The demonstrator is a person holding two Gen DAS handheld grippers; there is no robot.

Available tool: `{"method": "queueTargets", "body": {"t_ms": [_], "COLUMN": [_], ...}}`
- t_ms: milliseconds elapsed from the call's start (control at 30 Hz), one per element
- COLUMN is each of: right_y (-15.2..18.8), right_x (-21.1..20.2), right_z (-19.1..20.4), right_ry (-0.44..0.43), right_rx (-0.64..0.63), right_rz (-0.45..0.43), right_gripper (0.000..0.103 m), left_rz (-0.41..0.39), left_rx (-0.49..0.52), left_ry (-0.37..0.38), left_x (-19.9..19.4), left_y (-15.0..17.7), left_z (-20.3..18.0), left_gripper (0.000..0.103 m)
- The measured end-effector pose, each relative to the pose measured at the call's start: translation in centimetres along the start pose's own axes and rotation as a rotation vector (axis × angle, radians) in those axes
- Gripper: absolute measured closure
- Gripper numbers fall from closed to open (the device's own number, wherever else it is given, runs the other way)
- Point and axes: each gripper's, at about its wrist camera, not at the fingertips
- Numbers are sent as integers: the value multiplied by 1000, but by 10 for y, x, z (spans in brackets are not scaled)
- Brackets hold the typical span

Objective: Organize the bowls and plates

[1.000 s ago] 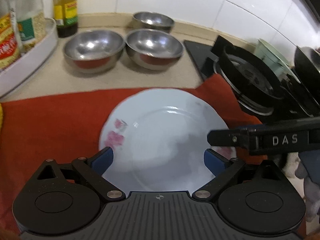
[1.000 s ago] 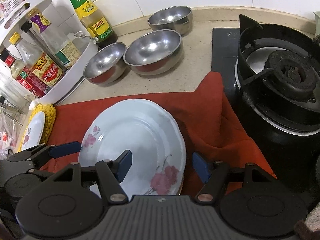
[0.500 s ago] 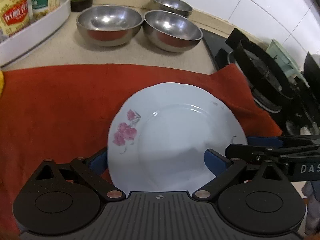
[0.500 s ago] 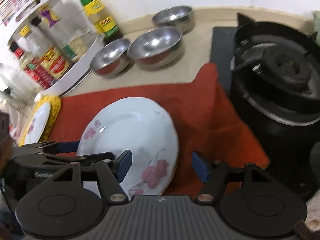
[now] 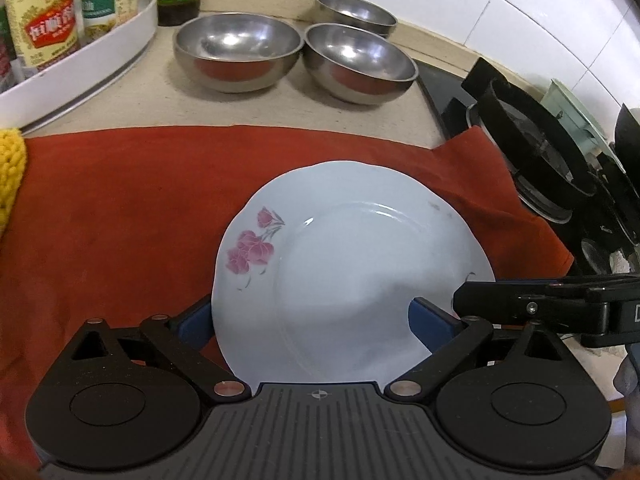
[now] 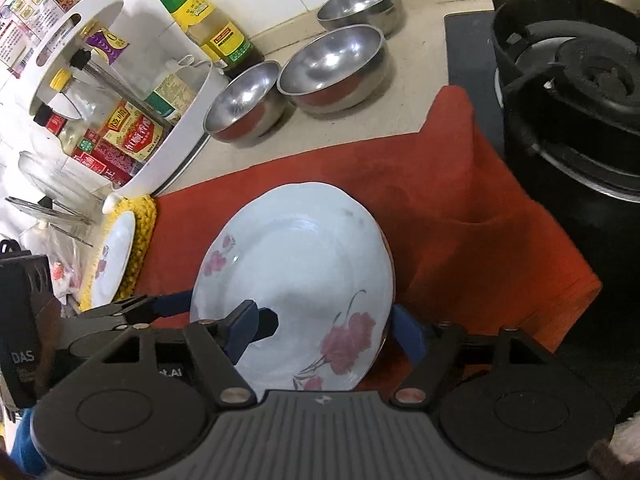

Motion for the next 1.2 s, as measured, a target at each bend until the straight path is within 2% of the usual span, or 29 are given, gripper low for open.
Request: {"method": "queueTargets", "body": {"t_ms": [100, 233, 333, 400, 467, 567, 633, 700, 833, 900, 1067, 1133, 1200], "right_y": [-1, -5, -13, -21, -26, -33, -34, -32, -26, -23, -13, -12, -9], "right_x": [4, 10, 14, 22, 34, 43, 42, 34, 19, 17, 13, 20, 28], "right_z": [5, 13, 20, 29, 37, 47, 49, 44, 34, 30, 24, 19, 10], "right_ry": [-11, -41, -73, -103, -116, -148, -153, -120, 33, 36, 106, 64, -22], "right_rx": [0, -16, -23, -39, -45, -60, -84, -85, -77, -45, -29, 10, 73], "right_rz": [9, 25, 16, 37, 64, 80, 77, 67, -40, -37, -73, -26, 27], "right_gripper": [32, 32, 32, 32, 32, 32, 32, 32, 32, 32, 32, 32, 30], "left_rz": [-3, -31, -61, -77, -98, -99, -88, -57, -14, -3, -11, -11, -9], "left_rx": [-20, -92, -100, -101, -145, -185, -149, -76, 26, 75, 1, 9, 41], "left_ry": [-28, -12, -74, -111, -123, -59, -28, -24, 82, 64, 85, 87, 91], "left_x": [-3, -13, -20, -23, -28, -33, -29, -19, -10, -7, -7, -7, -6], "left_y": [2, 3, 2, 3, 5, 7, 6, 4, 4, 2, -8, -7, -4], "left_z": [6, 23, 34, 40, 49, 62, 59, 50, 33, 28, 52, 49, 42], "left_gripper": [2, 3, 1, 2, 1, 2, 1, 2, 2, 2, 1, 1, 1]}}
Point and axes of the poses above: each gripper's, at about its wrist camera, not at the fingertips, and x roughly the way its jaws point, z to its left, y to its underside, and after that the axes turned 6 degrees about z, right-handed
